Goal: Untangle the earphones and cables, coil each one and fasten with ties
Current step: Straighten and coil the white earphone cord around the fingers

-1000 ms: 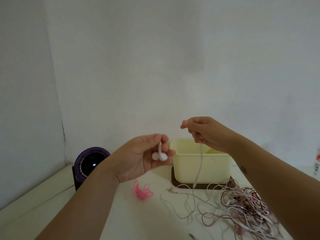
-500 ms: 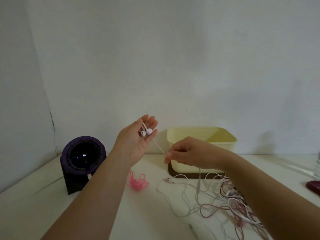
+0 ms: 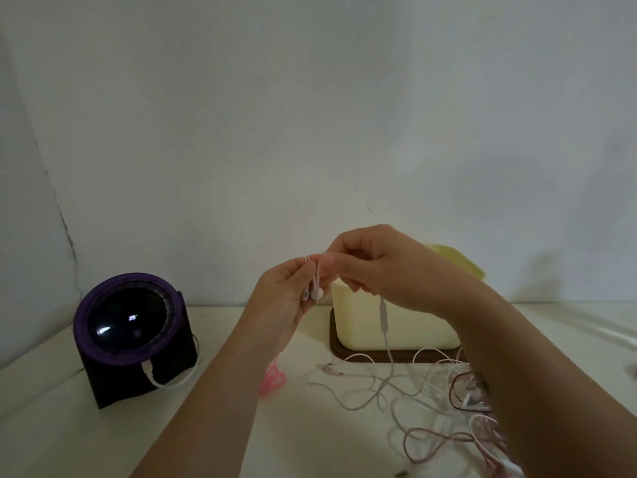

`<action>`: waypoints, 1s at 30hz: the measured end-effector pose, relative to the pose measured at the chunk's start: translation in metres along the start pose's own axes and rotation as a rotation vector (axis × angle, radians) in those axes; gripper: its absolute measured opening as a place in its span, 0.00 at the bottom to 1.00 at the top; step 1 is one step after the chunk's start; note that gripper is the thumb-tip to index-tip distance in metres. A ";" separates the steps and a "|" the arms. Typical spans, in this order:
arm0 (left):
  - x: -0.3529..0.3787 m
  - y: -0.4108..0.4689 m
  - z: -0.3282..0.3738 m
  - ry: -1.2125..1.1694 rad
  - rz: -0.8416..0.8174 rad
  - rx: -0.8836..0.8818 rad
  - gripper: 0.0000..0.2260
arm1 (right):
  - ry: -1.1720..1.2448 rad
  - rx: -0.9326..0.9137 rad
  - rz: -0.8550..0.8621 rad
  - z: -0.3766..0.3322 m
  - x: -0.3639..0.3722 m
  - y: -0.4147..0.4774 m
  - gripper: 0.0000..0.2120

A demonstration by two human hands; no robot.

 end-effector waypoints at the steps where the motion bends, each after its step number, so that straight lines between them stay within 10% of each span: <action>1: 0.003 0.001 0.002 -0.002 -0.003 0.010 0.11 | 0.040 -0.001 0.015 0.003 -0.001 0.002 0.11; 30: 0.030 0.009 -0.019 0.198 -0.276 -0.047 0.17 | -0.251 -0.016 0.285 0.047 -0.029 -0.001 0.08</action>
Point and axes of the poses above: each hand's wrist, its own y-axis towards the middle knuckle, its own x-axis out of the palm, z = x × y, the point moved 6 cm from there along y, towards the middle knuckle, and after that the axes turned 9 degrees about -z, right-handed, at the moved point
